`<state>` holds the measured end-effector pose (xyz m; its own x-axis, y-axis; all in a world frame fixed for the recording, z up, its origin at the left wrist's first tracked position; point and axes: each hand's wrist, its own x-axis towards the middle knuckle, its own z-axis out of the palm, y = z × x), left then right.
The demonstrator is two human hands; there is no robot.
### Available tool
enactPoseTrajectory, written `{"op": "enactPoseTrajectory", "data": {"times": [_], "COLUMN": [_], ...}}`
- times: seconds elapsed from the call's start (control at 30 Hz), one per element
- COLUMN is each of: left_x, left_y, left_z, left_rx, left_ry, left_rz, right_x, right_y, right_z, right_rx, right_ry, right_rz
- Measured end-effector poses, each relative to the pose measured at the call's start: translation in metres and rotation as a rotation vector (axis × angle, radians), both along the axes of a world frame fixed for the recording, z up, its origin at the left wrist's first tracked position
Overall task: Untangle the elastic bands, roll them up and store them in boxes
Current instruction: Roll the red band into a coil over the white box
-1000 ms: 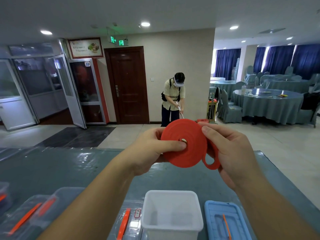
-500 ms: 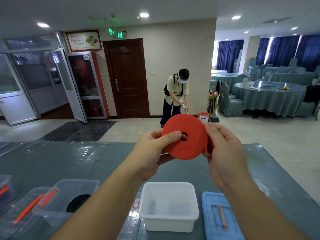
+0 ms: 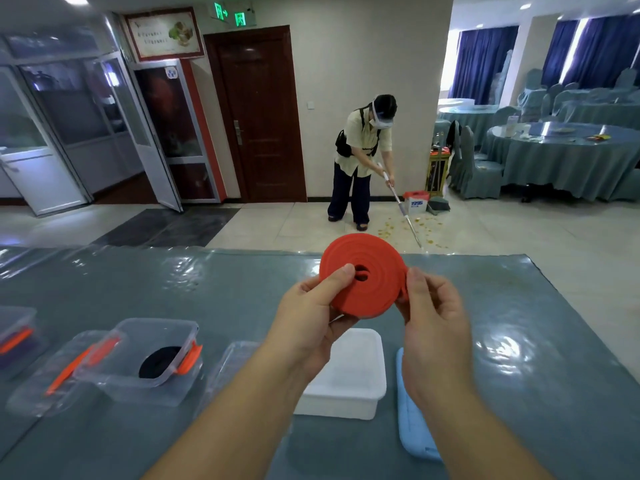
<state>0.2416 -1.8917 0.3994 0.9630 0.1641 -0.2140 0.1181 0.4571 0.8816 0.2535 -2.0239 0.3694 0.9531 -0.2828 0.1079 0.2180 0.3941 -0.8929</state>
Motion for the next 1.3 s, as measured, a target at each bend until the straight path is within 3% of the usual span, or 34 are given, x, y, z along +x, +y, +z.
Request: {"op": "enactPoseTrajectory", "data": {"times": [0.13, 0.6, 0.93, 1.23, 1.3], "left_x": [0.002, 0.01, 0.052, 0.103, 0.121], "left_y": [-0.012, -0.015, 0.07, 0.101, 0.103], "left_z": [-0.02, -0.104, -0.171, -0.238, -0.252], "left_rx": [-0.069, -0.187, -0.029, 0.241, 0.4], "left_ry": [0.051, 0.221, 0.469, 0.525, 0.522], "left_rz": [0.109, 0.178, -0.049, -0.193, -0.165], "right_x": [-0.003, 0.003, 0.044, 0.096, 0.114], "right_y": [-0.001, 0.01, 0.034, 0.057, 0.062], "right_z": [-0.03, -0.096, -0.158, -0.22, -0.234], "right_rx": [-0.102, -0.038, -0.166, -0.292, -0.315], "right_ry": [0.045, 0.272, 0.439, 0.598, 0.626], "right_rz": [-0.003, 0.15, 0.21, 0.22, 0.218]}}
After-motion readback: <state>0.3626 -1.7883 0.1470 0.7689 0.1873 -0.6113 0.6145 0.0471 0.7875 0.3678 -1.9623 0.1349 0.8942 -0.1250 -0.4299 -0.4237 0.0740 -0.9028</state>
